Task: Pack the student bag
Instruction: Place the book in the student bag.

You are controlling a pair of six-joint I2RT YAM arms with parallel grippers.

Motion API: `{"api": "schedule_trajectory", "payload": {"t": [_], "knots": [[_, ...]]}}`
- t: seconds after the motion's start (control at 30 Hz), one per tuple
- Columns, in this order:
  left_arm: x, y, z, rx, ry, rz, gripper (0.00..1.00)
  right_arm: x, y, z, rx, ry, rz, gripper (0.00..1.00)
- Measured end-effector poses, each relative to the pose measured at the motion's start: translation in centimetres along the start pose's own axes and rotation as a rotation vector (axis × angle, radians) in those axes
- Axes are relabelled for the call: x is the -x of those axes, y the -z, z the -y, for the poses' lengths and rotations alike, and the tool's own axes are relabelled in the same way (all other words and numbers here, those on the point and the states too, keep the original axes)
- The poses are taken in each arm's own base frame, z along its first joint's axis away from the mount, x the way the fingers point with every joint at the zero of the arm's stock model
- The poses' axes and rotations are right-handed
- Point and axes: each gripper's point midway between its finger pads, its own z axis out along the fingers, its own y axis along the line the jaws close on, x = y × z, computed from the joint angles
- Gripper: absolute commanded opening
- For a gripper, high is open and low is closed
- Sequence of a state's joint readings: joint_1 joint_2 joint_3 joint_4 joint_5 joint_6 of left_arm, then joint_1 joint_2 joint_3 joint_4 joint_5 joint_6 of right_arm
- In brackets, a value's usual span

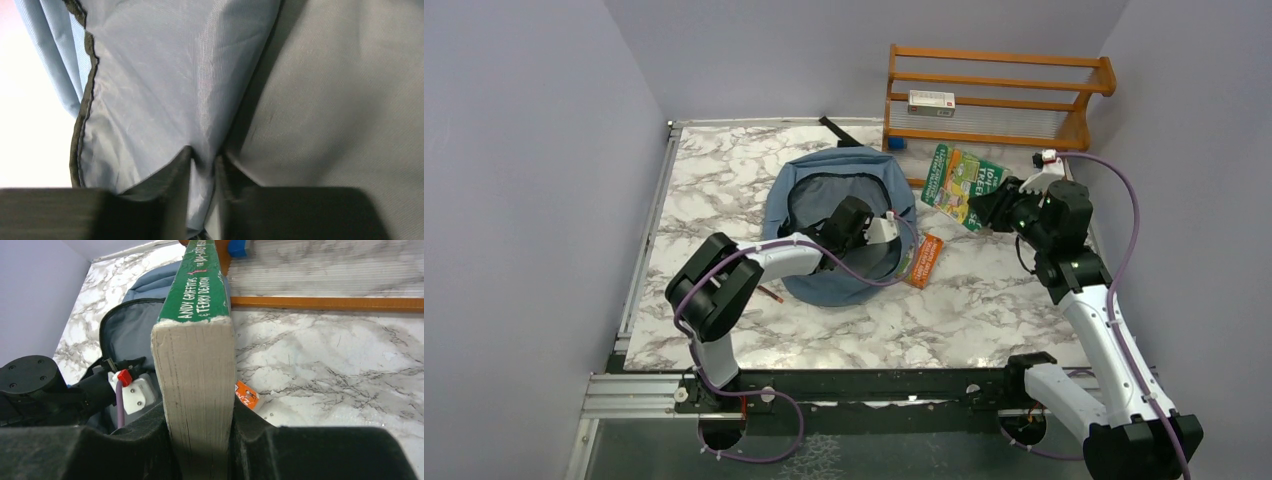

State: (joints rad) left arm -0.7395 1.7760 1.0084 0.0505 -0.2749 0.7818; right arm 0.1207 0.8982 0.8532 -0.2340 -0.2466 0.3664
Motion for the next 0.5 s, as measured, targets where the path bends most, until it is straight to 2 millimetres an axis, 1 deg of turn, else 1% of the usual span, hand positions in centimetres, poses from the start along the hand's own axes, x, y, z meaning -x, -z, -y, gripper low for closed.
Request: {"api": "schedule_trajectory", "payload": {"t": [0.07, 0.17, 0.33, 0.5], "knots": [[-0.2, 0.0, -0.1, 0.010, 0.003, -0.014, 0.06, -0.2, 0.0, 0.0, -0.001, -0.010, -0.002, 0.00], [-0.1, -0.1, -0.8, 0.029, 0.023, -0.033, 0.00, -0.7, 0.2, 0.1, -0.003, -0.028, -0.006, 0.00], [0.7, 0.3, -2.5, 0.072, 0.061, -0.047, 0.00, -1.5, 0.3, 0.4, -0.009, -0.046, -0.018, 0.00], [1.1, 0.8, -3.9, 0.101, 0.100, -0.072, 0.00, -1.7, 0.3, 0.4, -0.011, -0.055, -0.022, 0.01]]}}
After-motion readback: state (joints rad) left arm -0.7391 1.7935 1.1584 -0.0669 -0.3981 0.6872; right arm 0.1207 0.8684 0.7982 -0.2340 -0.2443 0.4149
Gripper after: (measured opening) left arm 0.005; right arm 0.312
